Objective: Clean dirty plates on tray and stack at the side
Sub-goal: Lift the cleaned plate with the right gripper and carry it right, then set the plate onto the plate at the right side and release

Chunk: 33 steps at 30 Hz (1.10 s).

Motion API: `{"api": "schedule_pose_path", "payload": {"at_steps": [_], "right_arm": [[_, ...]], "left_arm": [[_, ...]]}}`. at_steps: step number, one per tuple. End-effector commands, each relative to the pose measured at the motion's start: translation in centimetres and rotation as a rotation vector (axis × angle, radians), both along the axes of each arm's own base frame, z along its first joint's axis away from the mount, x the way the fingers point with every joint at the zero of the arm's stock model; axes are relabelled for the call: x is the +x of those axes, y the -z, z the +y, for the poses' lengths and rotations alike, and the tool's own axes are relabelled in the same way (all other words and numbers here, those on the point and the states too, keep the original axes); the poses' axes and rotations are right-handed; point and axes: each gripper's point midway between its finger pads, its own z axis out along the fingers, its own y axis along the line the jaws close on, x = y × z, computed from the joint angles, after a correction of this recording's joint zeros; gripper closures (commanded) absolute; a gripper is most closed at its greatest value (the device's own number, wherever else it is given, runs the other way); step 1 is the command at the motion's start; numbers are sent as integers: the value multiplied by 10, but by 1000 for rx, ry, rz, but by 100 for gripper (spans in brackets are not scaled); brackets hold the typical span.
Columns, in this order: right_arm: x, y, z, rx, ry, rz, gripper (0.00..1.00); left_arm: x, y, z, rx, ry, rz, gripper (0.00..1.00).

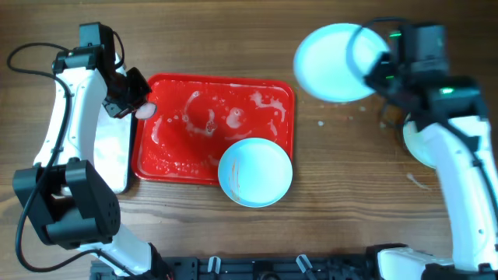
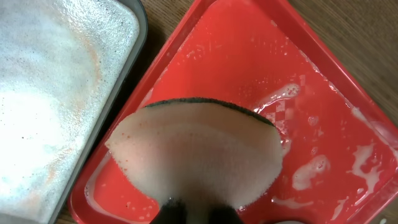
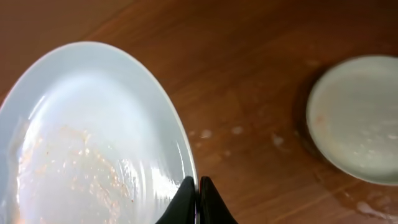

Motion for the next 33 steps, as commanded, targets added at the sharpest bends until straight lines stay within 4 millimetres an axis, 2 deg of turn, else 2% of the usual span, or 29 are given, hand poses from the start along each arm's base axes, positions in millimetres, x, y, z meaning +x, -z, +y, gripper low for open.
{"api": "schedule_pose_path", "payload": {"at_steps": [1,3,7,11,13,15,22,29,31,33], "right_arm": [[-13,6,-47,102,103,14,96],[-27,25,-83,115,215,56,96],[-58,63,-133,141,398,98,96],[-93,94,-167,169,563,120,96],[-107,106,-178,173,618,141,96],[-132,124,-196,135,733,181,96],[-157,154,-219,49,852,191,96],[-146,165,-230,20,855,99,95],[-137,171,-229,44,831,80,94],[-134,176,-230,47,828,84,82]], "left_arm": [[3,-6,-1,-3,19,-21,96],[3,-5,-1,-3,18,-20,96],[3,-6,-1,-3,18,-21,96],[3,-6,-1,-3,18,-21,96],[3,-6,-1,-3,18,-21,96],[3,-5,-1,-3,18,-20,96],[3,-6,-1,-3,18,-20,96],[3,-5,-1,-3,18,-20,96],[3,-5,-1,-3,18,-20,96],[3,-5,-1,-3,18,-20,96]]}}
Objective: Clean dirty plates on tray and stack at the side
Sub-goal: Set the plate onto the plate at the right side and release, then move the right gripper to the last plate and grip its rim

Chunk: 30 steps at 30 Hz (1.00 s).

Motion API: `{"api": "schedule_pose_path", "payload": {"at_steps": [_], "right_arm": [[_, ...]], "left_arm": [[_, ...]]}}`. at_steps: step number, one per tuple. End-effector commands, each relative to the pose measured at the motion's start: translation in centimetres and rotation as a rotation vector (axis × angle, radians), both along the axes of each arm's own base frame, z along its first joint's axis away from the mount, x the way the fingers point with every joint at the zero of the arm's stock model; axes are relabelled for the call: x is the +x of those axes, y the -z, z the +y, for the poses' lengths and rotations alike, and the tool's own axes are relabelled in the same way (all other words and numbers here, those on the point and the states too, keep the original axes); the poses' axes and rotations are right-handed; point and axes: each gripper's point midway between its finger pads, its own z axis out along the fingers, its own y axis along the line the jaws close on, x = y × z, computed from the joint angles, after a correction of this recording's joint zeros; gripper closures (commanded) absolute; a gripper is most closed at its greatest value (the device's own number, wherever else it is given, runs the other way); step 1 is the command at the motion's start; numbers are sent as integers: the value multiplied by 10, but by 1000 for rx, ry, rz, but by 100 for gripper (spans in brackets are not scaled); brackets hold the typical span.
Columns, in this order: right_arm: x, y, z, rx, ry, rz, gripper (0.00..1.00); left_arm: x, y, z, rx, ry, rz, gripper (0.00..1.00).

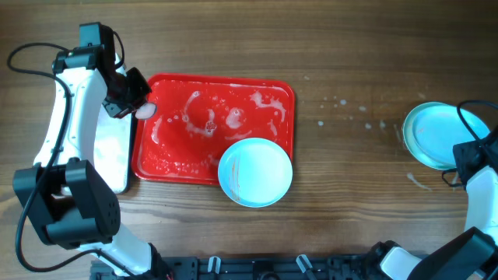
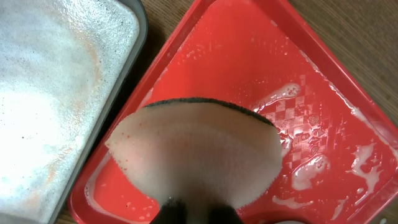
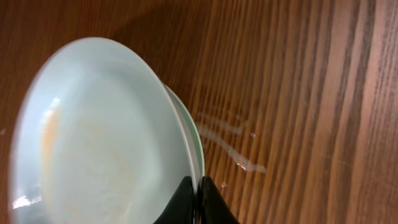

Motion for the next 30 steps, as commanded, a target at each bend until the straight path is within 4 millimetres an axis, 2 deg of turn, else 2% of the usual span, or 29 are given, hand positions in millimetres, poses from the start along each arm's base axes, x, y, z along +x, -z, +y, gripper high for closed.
{"api": "schedule_pose_path", "payload": {"at_steps": [1,3,4,5,8,10,12,14,15,17,18,19,23,26,28,30], "right_arm": [[4,11,-1,15,-12,1,68],[18,14,6,38,-126,-21,36],[28,13,11,51,-187,-48,29],[33,11,15,58,-222,-71,25],[51,-3,26,79,-329,-130,22],[61,-24,34,76,-391,-155,22],[77,-56,55,71,-512,-203,24],[92,-89,91,73,-671,-245,29],[98,-102,116,84,-757,-261,30],[105,-111,167,136,-901,-280,31],[105,-107,210,199,-1014,-270,33],[102,-101,237,254,-1061,-251,34],[77,-73,320,424,-1181,-131,39],[49,-48,360,516,-1216,28,39],[31,-31,381,556,-1251,137,39],[21,-18,395,574,-1286,204,40]], "left_arm": [[3,-5,-1,-3,18,-20,96],[3,-5,-1,-3,18,-20,96],[3,-5,-1,-3,18,-20,96],[3,-5,-1,-3,18,-20,96],[3,-5,-1,-3,18,-20,96],[3,-5,-1,-3,18,-20,96],[3,-5,-1,-4,18,-20,96],[3,-5,-1,-3,18,-21,96],[3,-6,-1,-3,18,-21,96],[3,-5,-1,-3,18,-21,96],[3,-5,-1,-3,18,-21,96],[3,-5,-1,-3,18,-21,96],[3,-5,-1,-3,18,-20,96],[3,-5,-1,-3,18,-21,96],[3,-5,-1,-3,18,-21,96],[3,-5,-1,-3,18,-21,96]]}}
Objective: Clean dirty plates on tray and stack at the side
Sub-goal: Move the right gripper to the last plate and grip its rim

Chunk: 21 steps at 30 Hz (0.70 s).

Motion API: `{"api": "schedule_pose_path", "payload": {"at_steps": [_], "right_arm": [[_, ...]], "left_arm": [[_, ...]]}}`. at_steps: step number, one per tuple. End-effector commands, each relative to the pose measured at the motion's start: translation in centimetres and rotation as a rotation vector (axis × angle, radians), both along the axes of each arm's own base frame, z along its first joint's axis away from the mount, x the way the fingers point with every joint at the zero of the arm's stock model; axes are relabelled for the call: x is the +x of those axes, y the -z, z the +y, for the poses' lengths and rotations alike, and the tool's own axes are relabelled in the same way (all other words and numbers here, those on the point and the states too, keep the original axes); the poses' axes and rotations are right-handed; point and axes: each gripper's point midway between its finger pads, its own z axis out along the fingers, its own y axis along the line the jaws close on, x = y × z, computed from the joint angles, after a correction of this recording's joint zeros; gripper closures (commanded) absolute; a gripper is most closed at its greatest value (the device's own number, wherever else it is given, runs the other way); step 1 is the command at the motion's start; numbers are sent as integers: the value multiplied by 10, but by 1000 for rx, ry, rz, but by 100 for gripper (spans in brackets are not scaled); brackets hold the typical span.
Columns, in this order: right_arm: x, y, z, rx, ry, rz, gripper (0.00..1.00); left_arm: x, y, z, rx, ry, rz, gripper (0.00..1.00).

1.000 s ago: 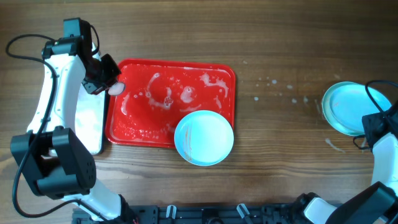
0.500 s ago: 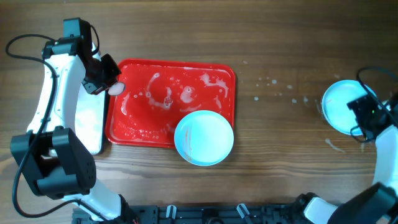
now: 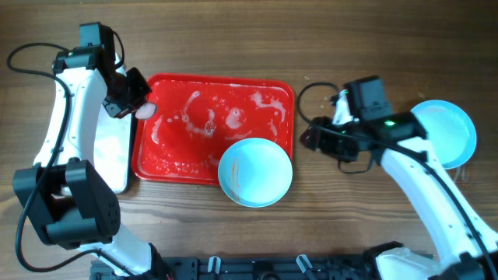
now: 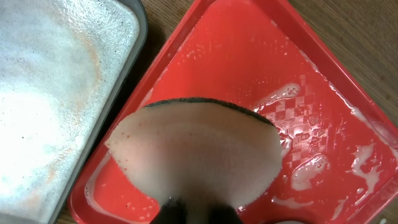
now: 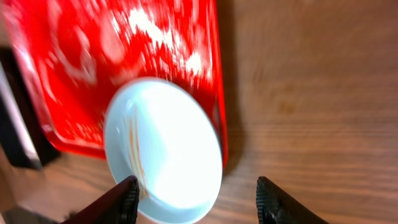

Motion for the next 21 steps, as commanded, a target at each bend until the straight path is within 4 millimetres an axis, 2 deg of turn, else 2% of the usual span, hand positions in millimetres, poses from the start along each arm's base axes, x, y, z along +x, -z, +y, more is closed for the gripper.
{"api": "schedule_pose_path", "payload": {"at_steps": [1,5,10,13,17,21], "right_arm": [[-20,28,21,-35,-29,133,40],[-42,55,34,-103,-74,249,52],[-55,76,41,-179,-116,304,57],[-56,86,35,-270,-119,290,57],[-55,96,35,-296,-118,303,60],[-57,110,37,-312,-127,330,71]], "left_arm": [[3,-5,-1,-3,18,-21,96],[3,-5,-1,-3,18,-20,96],[2,-5,-1,-4,18,-17,96],[2,-5,-1,-4,18,-17,96],[2,-5,-1,-4,18,-16,96],[2,-5,-1,-3,18,-16,96]]}}
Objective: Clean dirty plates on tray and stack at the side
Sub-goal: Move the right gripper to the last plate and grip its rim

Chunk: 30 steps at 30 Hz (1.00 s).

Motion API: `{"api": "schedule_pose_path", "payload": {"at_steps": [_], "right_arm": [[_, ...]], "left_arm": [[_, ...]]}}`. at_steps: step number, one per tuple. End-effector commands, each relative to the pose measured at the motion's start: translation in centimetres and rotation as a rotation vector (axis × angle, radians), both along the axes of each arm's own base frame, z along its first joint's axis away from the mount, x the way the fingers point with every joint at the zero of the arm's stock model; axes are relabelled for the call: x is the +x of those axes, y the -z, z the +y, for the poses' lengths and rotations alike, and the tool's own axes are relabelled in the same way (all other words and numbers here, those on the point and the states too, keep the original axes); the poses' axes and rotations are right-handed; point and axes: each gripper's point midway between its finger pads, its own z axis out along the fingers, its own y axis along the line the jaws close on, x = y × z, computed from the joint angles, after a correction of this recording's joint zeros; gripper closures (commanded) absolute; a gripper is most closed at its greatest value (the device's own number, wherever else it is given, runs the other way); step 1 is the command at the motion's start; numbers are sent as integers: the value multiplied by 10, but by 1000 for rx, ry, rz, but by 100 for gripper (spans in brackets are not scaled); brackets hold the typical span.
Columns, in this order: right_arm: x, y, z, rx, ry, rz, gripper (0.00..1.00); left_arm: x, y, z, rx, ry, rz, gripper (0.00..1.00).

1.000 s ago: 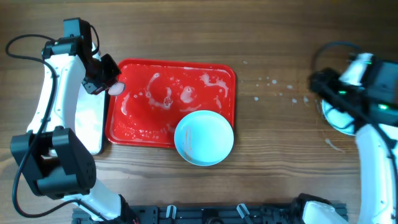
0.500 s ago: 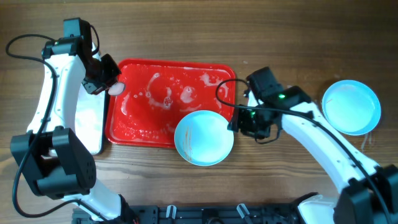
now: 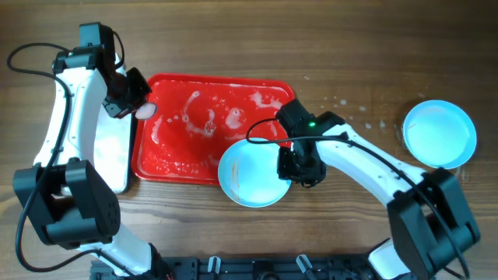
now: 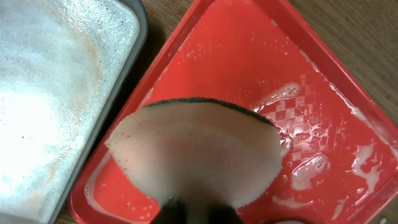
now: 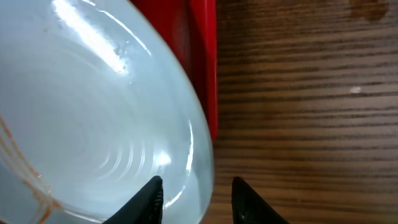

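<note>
A red tray [image 3: 179, 155] streaked with white foam lies left of centre. A pale blue plate [image 3: 249, 175] with orange smears sits on its front right corner, overhanging the edge. My right gripper [image 3: 299, 173] stands open at that plate's right rim [image 5: 202, 155], one finger over the plate and one over the wood. My left gripper [image 4: 198, 214] is shut on a pale sponge [image 4: 196, 155] with a dark green back, held over the tray's back left corner [image 4: 205, 37]. Stacked blue plates [image 3: 440, 134] rest at the far right.
A grey tray [image 3: 113, 152] with soapy water [image 4: 50, 93] lies left of the red tray. Drops and wet streaks mark the wood [image 3: 342, 105] between the red tray and the stack. Cables run along the table's front edge.
My right gripper has moved left and down from beside the tray's right edge to the right rim of the plate on the tray. The left arm has not moved.
My right gripper held a blue plate in the air right of the tray. Then it held the plate on the stack at the far right. Then it was open and empty beside the tray, and now straddles the remaining plate's rim. The left kept the sponge still throughout.
</note>
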Motion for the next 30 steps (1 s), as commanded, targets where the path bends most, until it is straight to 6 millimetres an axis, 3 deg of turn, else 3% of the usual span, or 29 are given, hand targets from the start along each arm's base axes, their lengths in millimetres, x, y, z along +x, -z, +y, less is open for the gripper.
{"api": "schedule_pose_path", "payload": {"at_steps": [1,2,6,8,13,15,19,25,27,30], "right_arm": [[-3,15,-3,-46,0,19,75],[-2,16,-3,-45,0,17,82],[-1,16,-2,-43,1,15,88],[-1,16,-2,-43,1,15,96],[8,12,4,-15,-2,-21,96],[21,3,13,21,-14,-77,96],[67,-18,37,106,-20,-263,96],[140,-27,30,11,83,-585,96],[148,-19,33,3,77,-603,96],[144,5,34,-11,64,-550,96]], "left_arm": [[2,-5,-1,-3,18,-17,96],[2,-5,-1,-3,18,-17,96],[2,-5,-1,-3,18,-17,96],[2,-5,-1,-3,18,-17,96],[3,-5,-1,-3,18,-18,96],[3,-5,-1,-3,18,-18,96],[3,-5,-1,-3,18,-18,96],[3,-5,-1,-3,18,-18,96],[2,-5,-1,-3,18,-18,96],[2,-5,-1,-3,18,-18,96]]}}
